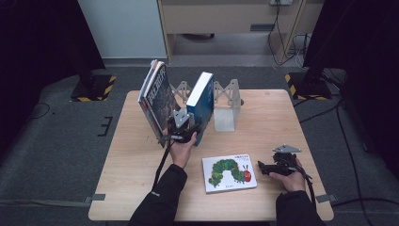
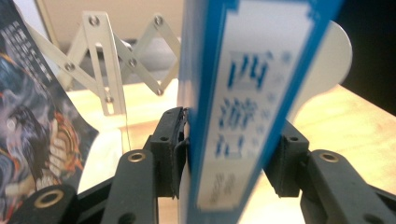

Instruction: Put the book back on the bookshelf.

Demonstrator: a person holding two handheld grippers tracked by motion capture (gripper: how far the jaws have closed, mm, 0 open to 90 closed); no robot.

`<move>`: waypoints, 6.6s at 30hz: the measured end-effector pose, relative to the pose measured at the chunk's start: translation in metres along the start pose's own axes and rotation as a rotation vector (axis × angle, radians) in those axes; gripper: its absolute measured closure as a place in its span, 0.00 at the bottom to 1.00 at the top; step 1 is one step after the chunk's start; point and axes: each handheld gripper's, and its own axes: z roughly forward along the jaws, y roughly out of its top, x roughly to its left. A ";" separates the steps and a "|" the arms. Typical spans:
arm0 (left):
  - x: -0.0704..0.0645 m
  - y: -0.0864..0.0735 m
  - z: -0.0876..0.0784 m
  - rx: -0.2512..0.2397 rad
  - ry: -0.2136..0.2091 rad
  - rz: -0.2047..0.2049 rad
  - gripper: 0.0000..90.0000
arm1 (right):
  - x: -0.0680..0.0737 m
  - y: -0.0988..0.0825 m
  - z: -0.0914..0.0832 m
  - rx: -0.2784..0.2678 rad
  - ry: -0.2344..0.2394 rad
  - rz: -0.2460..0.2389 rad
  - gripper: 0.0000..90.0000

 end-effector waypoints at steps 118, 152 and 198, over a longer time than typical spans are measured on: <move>-0.034 -0.095 -0.056 0.418 -0.346 0.121 0.37 | 0.042 0.008 -0.023 0.000 0.191 0.070 0.36; -0.039 -0.112 -0.039 0.407 -0.444 0.097 0.09 | 0.053 0.011 -0.020 -0.008 0.346 0.143 0.44; -0.037 -0.111 -0.034 0.401 -0.478 0.020 0.04 | 0.057 0.026 -0.006 -0.029 0.520 0.235 0.56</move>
